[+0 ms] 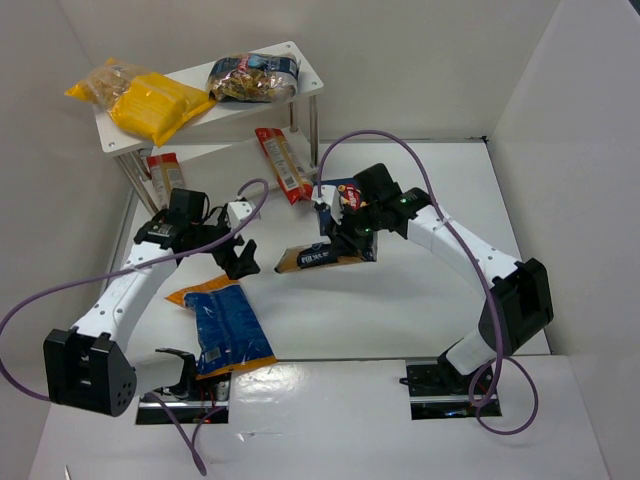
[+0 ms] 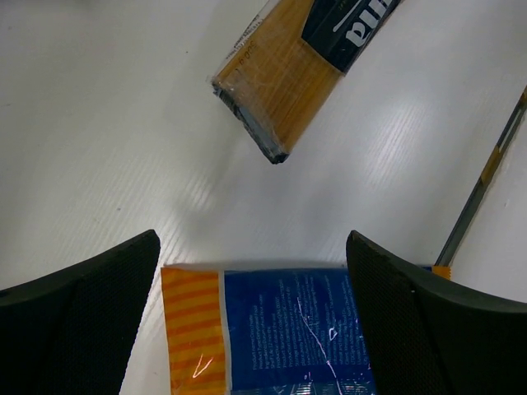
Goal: Place and organize the pasta boxes and bags onto the shelf
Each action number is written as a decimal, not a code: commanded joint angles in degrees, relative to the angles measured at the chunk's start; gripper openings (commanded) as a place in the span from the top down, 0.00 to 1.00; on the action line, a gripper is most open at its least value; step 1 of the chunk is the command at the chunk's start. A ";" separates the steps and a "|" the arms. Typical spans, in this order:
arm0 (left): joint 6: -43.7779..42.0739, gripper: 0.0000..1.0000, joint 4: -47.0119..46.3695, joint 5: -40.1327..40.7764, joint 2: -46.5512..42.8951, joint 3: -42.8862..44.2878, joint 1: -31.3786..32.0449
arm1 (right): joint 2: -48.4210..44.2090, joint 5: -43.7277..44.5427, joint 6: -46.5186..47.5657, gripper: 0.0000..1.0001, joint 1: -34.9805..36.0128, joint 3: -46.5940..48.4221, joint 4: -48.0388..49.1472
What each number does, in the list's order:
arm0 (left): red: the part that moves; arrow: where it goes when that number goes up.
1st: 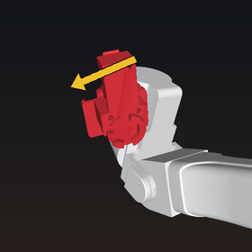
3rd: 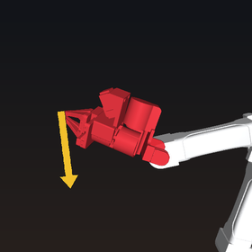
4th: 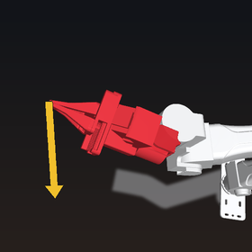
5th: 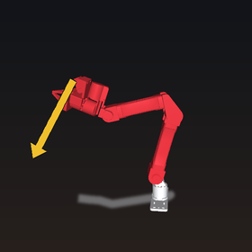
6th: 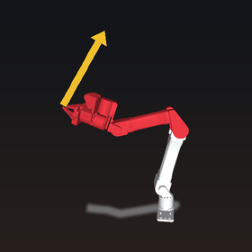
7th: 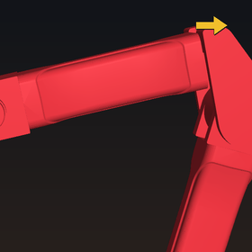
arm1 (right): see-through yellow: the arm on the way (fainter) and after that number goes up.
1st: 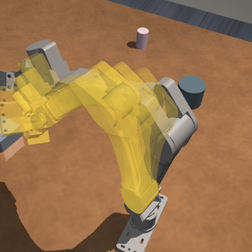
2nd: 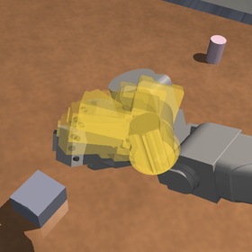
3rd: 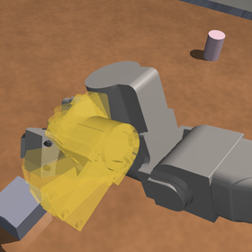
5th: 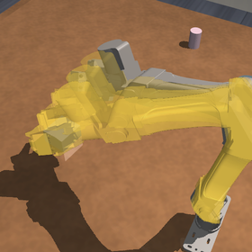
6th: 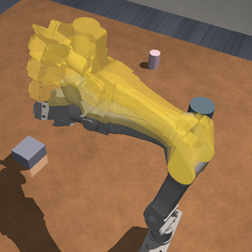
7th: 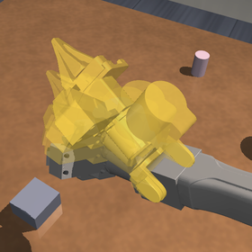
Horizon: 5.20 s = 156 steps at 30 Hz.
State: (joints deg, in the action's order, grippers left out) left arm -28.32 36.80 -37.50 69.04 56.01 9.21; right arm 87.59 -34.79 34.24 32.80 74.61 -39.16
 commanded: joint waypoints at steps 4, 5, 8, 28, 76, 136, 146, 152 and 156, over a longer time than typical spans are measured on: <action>-2.18 0.01 -1.73 -3.11 -2.49 0.77 0.71 | 0.20 -5.11 -1.46 1.00 -0.10 4.14 5.93; -2.18 0.01 -2.42 -3.81 -2.50 0.16 0.72 | 0.21 -5.12 -1.46 1.00 -0.10 4.84 5.93; -2.18 0.01 -3.92 -4.52 -3.03 -0.46 1.94 | 0.83 -6.00 -1.46 1.00 -0.10 5.46 5.93; -3.24 0.01 -2.69 -1.88 -0.14 -0.73 2.48 | -2.07 12.90 4.43 0.00 -0.10 -11.23 8.22; -2.71 0.01 -4.10 3.39 -2.41 -2.48 2.48 | 16.82 19.31 10.94 0.00 2.62 -11.94 0.66; 12.50 0.01 -7.44 24.23 -18.68 -4.86 0.63 | 26.85 22.22 -10.51 0.08 12.47 0.20 11.47; 12.50 0.01 -7.97 23.70 -18.67 -4.86 0.63 | 22.27 23.36 -10.51 0.00 12.47 -7.72 12.52; 12.50 0.01 -7.97 23.70 -18.67 -4.86 0.63 | 23.41 20.63 -11.74 0.00 11.94 -9.66 15.34; 12.50 0.01 -7.97 23.70 -18.67 -4.86 0.63 | 24.12 18.36 -13.23 0.00 10.18 -10.79 15.34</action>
State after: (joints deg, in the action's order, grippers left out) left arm -17.37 30.81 -13.13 50.52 51.31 10.15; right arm 108.47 -12.45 24.14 43.92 67.75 -20.53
